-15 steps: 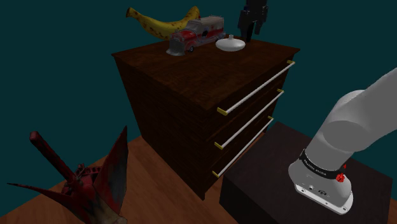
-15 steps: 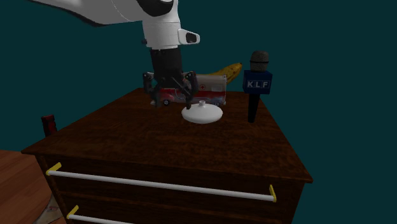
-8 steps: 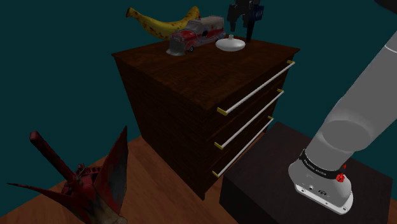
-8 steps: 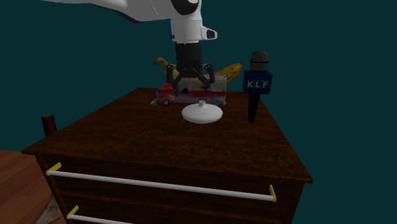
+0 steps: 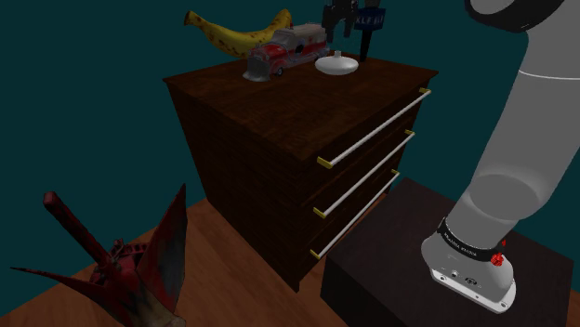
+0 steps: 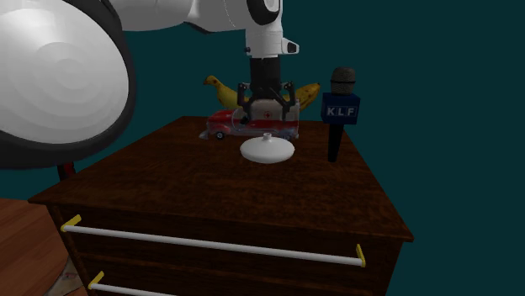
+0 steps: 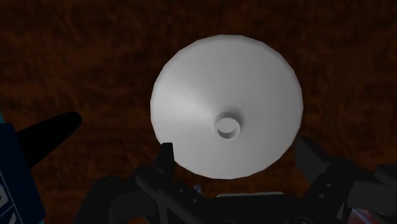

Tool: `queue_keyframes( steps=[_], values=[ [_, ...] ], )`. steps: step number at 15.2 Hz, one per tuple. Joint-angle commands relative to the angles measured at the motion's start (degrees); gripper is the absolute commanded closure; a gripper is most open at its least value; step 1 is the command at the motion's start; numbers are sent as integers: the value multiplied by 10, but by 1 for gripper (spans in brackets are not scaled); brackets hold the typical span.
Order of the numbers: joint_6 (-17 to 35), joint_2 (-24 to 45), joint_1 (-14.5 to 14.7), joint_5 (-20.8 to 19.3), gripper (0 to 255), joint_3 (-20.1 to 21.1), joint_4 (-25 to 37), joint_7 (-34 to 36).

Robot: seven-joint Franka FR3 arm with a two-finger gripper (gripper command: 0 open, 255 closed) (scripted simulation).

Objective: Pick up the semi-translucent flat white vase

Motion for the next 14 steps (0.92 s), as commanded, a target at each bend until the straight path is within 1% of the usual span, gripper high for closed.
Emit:
queue_keyframes(
  steps=[1, 4, 6, 7, 14],
  values=[
    [18, -5, 0, -1, 0, 0, -23, -1],
    [49, -14, 2, -3, 0, 0, -63, 1],
    [50, -14, 2, -3, 0, 0, -63, 1],
    [50, -15, 2, -3, 255, 1, -65, 2],
    [51, -16, 2, -3, 255, 0, -67, 1]
  ],
)
